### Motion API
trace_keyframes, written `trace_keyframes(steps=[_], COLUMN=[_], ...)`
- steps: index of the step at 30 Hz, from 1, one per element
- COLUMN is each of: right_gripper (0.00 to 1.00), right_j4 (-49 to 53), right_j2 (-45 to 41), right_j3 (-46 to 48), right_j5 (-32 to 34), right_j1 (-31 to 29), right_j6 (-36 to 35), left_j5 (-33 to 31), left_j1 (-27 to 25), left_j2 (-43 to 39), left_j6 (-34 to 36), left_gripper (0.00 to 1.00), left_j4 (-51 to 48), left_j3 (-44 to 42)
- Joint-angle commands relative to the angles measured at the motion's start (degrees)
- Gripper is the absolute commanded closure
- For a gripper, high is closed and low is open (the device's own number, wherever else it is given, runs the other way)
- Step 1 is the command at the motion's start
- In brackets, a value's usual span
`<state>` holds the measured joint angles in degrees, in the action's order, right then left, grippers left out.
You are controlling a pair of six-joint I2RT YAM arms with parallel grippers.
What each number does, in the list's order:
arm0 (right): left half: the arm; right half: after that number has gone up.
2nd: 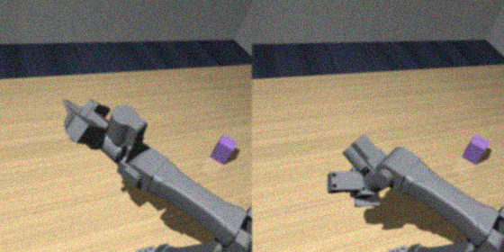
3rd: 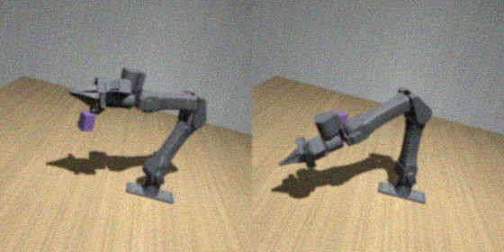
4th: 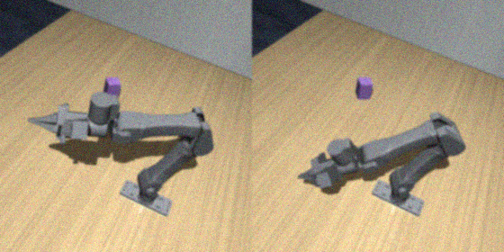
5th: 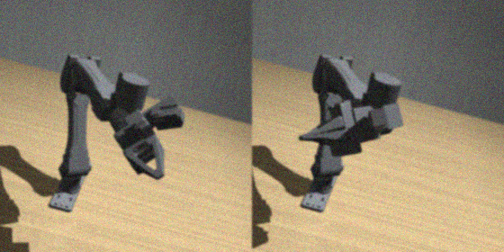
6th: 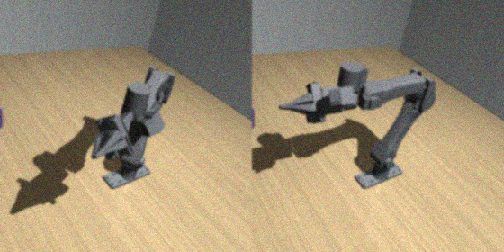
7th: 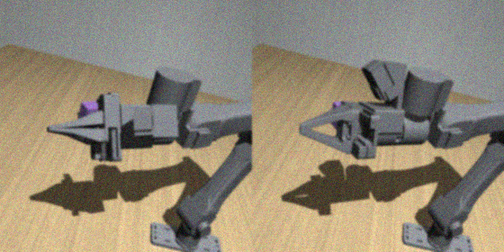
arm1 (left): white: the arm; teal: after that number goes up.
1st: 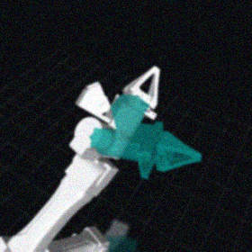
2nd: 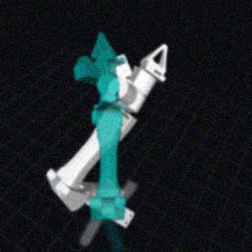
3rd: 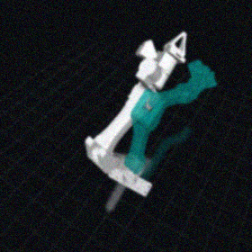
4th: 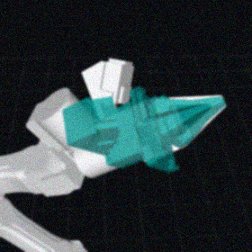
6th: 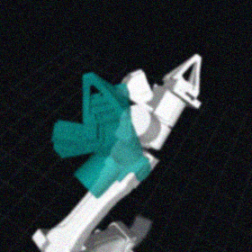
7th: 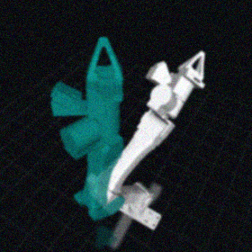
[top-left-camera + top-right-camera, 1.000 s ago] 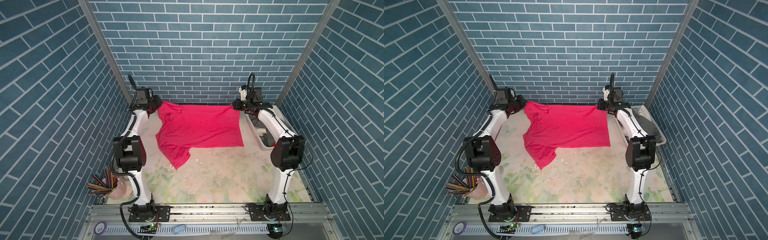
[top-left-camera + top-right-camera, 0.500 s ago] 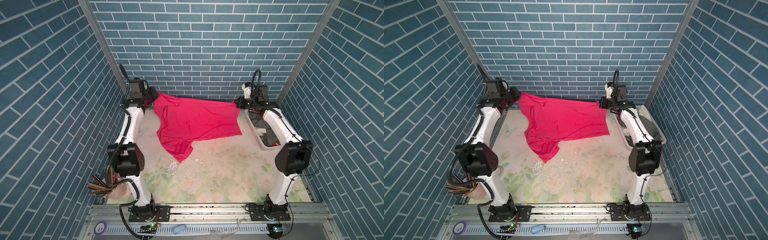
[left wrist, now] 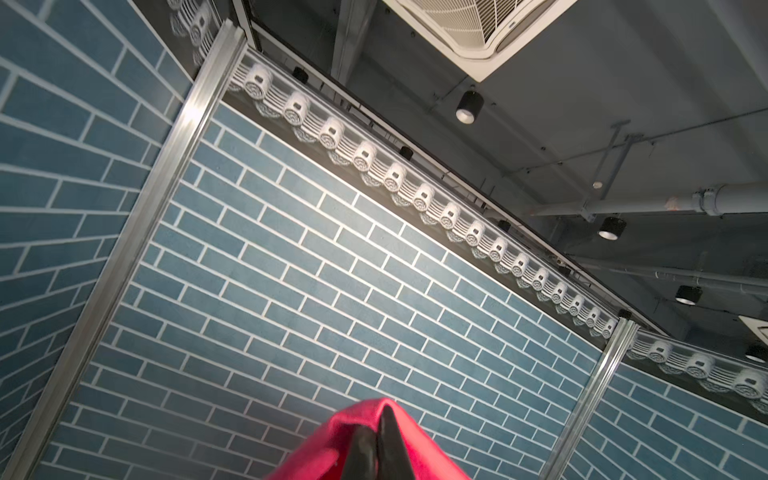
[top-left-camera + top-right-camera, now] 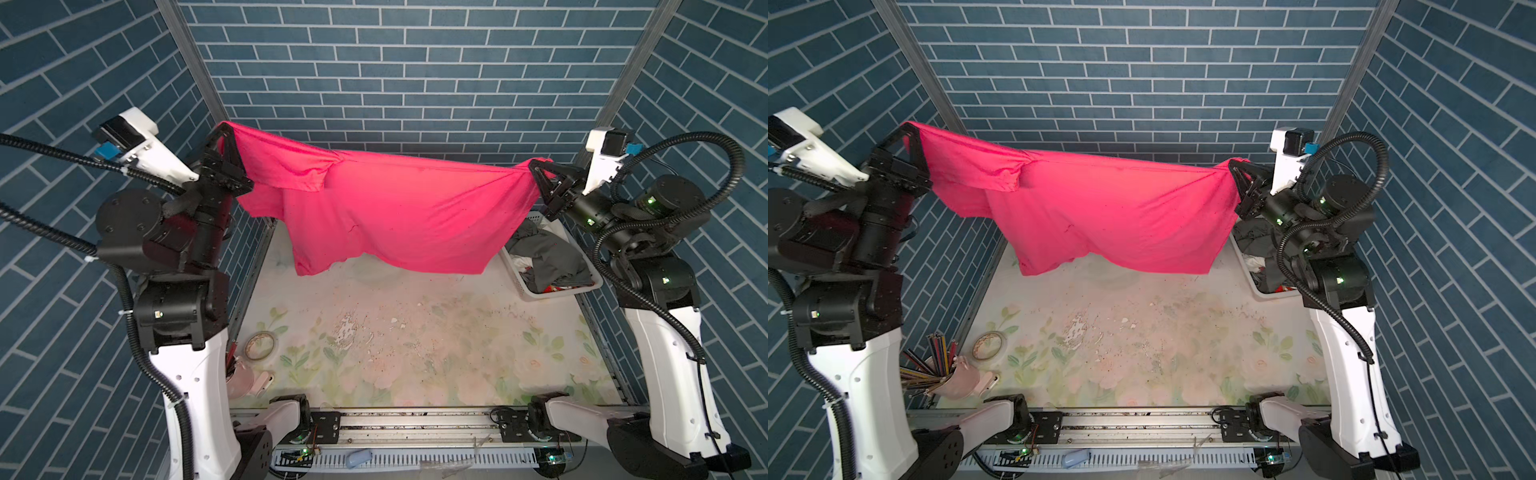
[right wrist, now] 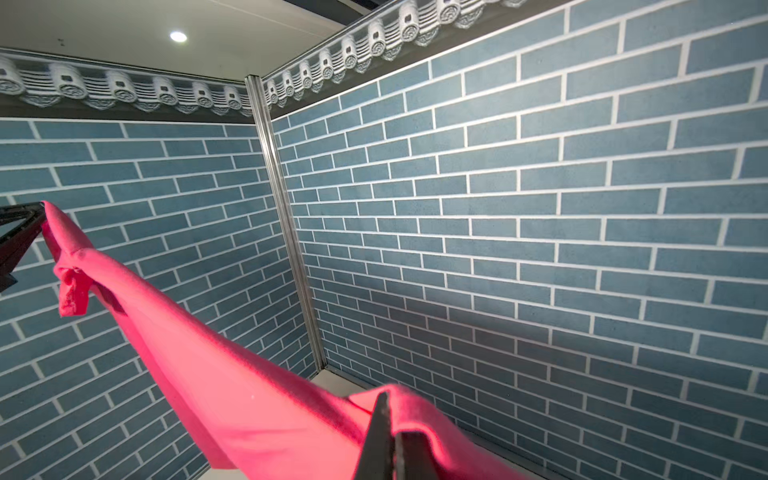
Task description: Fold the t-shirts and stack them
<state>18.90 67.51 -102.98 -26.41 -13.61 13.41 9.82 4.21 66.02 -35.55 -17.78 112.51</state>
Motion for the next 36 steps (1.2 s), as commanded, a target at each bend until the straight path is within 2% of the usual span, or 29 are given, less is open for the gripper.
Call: trace_keyframes(steps=[1,5,9,16,20,24,28,32,36], right_gripper=[1.0,1.0,1.0,1.0,1.0,1.0,1.0,1.0,1.0], right_j4=[3.7,7.3,8.7,2.6,-0.3,0.6,2.8,4.9,6.6], right_j2=[1.6,5.7,11.5,23.6,36.3,49.4,58.4,62.3,59.8], right_j3=[-3.5,-5.9,-2.3,13.0,15.1,8.4,-0.6,-8.0,-10.7], right_j5=[0.2,2.9,4.0,1.9,2.2,4.5,5.1,5.4,4.1], right_j1=[0.1,0.5,1.4,3.0,3.3,3.6,4.1,4.3,4.2], right_j6=[-2.4,-2.5,-3.3,-3.8,-4.4,-5.5,-5.7,-5.3,-4.8], left_j5=[-3.4,-2.4,-0.6,1.7,-0.6,-3.7,-5.2,-7.2,-6.4], left_j1=[0.5,0.5,0.5,-1.4,-3.3,-5.6,-6.7,-6.7,-6.7], left_j2=[2.1,6.0,9.9,18.6,27.8,40.4,50.3,55.3,53.4], left_j6=[1.2,1.7,1.7,0.1,-0.6,3.1,6.5,8.6,9.3], left_gripper=[1.0,1.0,1.0,1.0,1.0,1.0,1.0,1.0,1.0], left_j4=[-3.0,-3.3,-1.3,7.6,16.0,15.9,11.7,7.3,5.5], left_j3=[3.4,5.6,0.9,-20.9,-32.0,-26.7,-16.5,-9.0,-5.8])
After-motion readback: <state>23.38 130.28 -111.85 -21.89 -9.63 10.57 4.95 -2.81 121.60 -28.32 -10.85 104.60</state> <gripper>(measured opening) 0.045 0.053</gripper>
